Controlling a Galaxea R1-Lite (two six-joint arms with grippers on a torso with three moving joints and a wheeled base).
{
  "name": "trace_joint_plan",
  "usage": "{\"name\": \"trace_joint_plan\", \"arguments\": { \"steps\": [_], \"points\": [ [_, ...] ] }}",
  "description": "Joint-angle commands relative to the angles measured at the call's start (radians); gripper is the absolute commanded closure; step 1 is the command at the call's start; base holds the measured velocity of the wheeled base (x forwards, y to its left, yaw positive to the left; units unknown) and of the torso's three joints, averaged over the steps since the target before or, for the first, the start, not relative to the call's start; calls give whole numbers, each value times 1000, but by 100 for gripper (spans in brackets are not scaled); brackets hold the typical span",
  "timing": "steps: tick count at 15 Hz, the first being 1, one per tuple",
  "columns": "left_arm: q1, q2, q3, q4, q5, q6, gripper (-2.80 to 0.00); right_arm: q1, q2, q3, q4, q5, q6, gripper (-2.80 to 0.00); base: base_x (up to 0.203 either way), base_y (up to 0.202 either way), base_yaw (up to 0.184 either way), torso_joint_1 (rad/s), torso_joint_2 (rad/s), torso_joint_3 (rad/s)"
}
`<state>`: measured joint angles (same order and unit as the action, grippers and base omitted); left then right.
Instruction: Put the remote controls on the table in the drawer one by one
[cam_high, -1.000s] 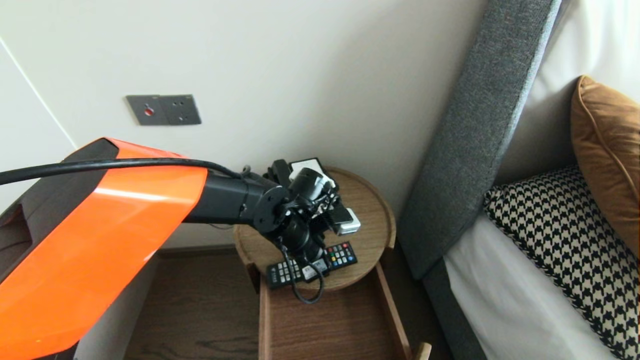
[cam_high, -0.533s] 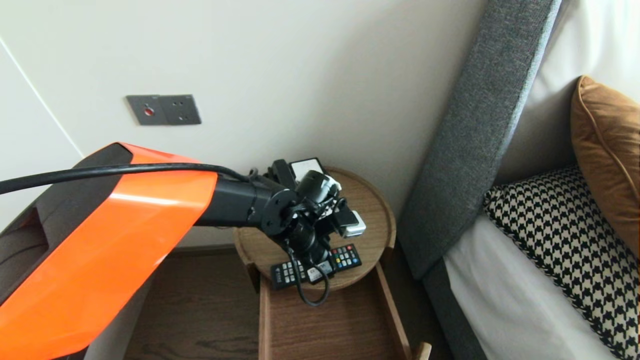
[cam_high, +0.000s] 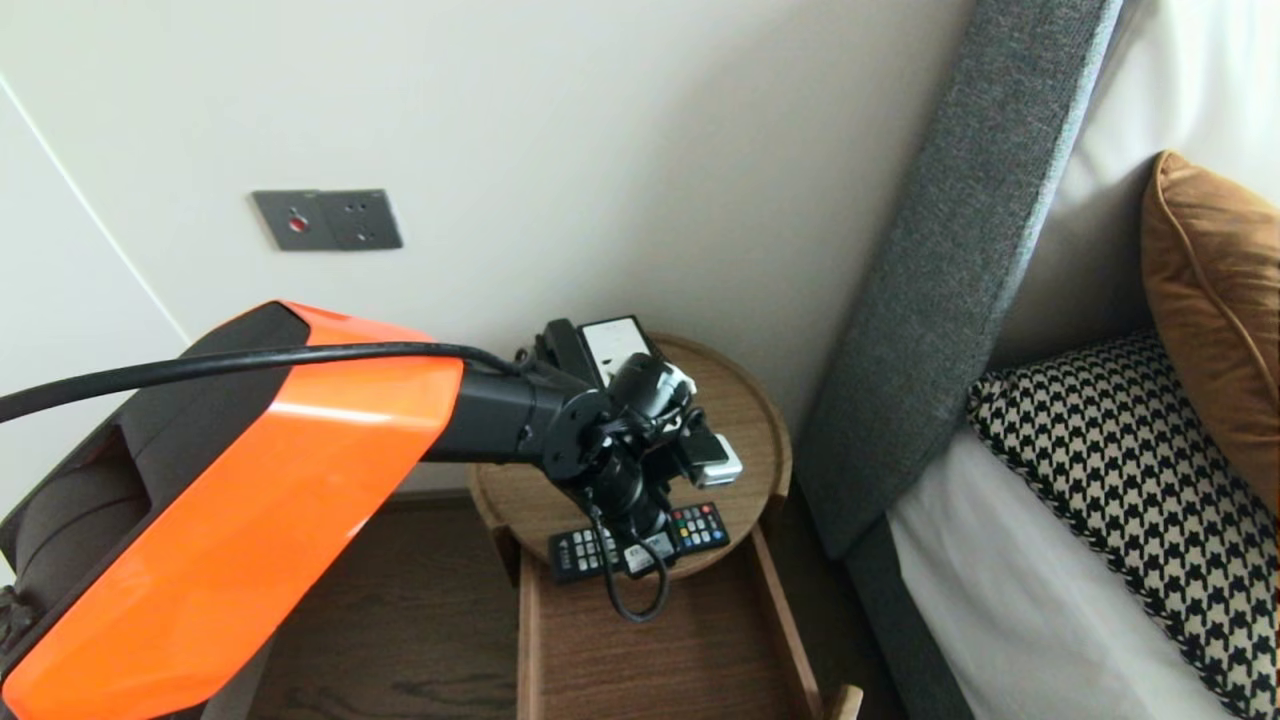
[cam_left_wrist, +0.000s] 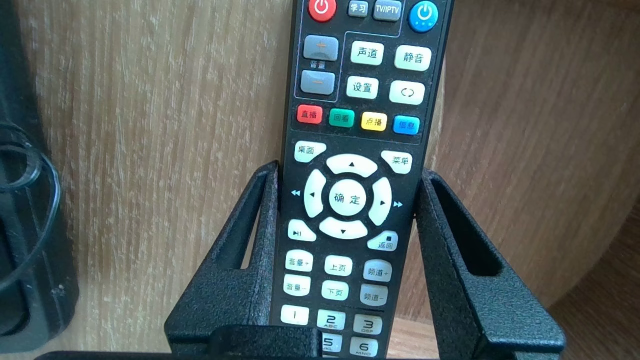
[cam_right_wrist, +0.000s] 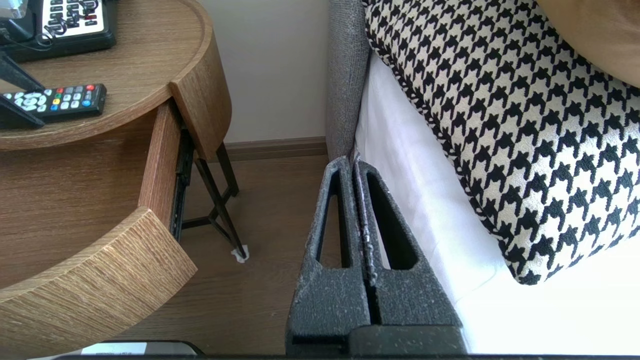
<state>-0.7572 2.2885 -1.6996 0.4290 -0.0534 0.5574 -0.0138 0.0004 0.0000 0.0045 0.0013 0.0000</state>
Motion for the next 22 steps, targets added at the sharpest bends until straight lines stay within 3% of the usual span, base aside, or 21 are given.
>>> {"name": "trace_joint_plan", "arguments": {
  "steps": [1, 2, 3, 12, 15, 22],
  "points": [
    [0, 4, -2, 10, 0, 4, 0, 0, 0, 0, 0, 0, 0, 0, 0, 0, 0, 0, 0, 0],
    [0, 2, 0, 10, 0, 4, 0, 0, 0, 0, 0, 0, 0, 0, 0, 0, 0, 0, 0, 0],
    [0, 2, 0, 10, -2, 4, -280, 0, 0, 0, 0, 0, -2, 0, 0, 0, 0, 0, 0, 0],
    [6, -25, 6, 41, -6, 12, -280, 0, 0, 0, 0, 0, 0, 0, 0, 0, 0, 0, 0, 0],
    [18, -26, -27, 95, -7, 73, -280, 0, 0, 0, 0, 0, 0, 0, 0, 0, 0, 0, 0, 0],
    [18, -4, -52, 94, -8, 75, -280, 0, 0, 0, 0, 0, 0, 0, 0, 0, 0, 0, 0, 0]
  ]
}}
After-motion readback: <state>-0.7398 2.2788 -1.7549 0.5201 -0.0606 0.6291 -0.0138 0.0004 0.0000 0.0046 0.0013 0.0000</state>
